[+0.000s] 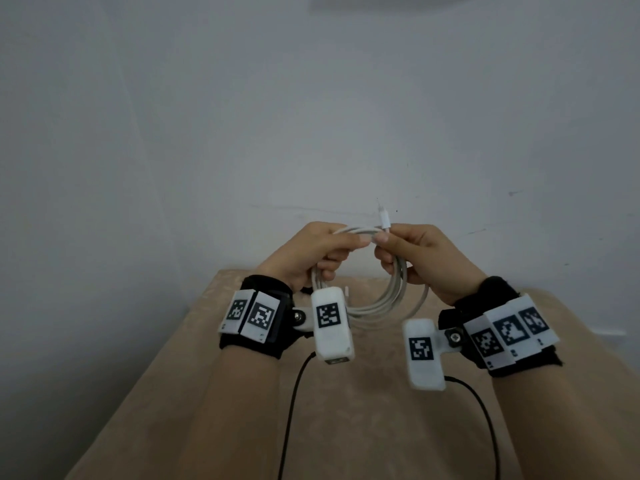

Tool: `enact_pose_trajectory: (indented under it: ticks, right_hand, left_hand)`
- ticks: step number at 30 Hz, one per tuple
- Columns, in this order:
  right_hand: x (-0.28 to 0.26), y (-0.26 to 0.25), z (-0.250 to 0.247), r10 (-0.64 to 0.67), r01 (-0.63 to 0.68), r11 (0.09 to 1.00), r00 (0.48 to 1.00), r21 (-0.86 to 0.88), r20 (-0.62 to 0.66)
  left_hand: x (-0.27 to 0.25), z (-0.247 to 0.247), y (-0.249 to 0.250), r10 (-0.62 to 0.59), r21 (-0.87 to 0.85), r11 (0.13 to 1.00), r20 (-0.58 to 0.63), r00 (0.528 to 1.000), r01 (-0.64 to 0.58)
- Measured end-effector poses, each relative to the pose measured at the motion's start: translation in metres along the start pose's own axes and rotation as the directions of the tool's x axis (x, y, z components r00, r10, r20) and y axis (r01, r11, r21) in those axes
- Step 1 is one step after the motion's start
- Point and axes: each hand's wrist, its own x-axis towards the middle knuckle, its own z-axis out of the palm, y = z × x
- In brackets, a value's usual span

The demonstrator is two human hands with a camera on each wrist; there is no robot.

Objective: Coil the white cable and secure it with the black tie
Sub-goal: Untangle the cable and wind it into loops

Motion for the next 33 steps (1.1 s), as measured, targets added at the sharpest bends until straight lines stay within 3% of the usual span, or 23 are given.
enact_pose_trajectory:
  ticks: [3, 10, 15, 27, 33]
  right_hand:
    - [-0.001, -0.004, 0.000, -0.002, 0.005, 0.997, 0.999, -0.073, 0.032]
    - [-0.004, -0.015, 0.003, -0.035, 0.064, 0.964, 0.993, -0.256, 0.117]
    - [-0.004, -0.017, 0.005, -0.014, 0.047, 0.959, 0.993, -0.278, 0.119]
    - [-0.003, -0.013, 0.007, 0.016, -0.010, 0.990, 0.999, -0.140, 0.038]
    - [0.000, -0.014, 0.004, -0.057, 0.052, 0.998, 0.976, -0.029, -0.208]
  left_hand:
    - [-0.005, 0.002, 0.003, -0.004, 0.074, 0.997, 0.038, 0.999, 0.001]
    - [-0.003, 0.010, 0.008, -0.126, 0.212, 0.969, -0.035, 0.991, 0.130]
    - [0.000, 0.011, 0.008, -0.144, 0.246, 0.957, -0.054, 0.988, 0.153]
    - [0.001, 0.005, 0.005, -0.119, 0.135, 0.984, 0.036, 0.992, 0.114]
    - [0.003, 0.005, 0.006, 0.019, 0.001, 1.000, -0.072, 0.997, -0.019]
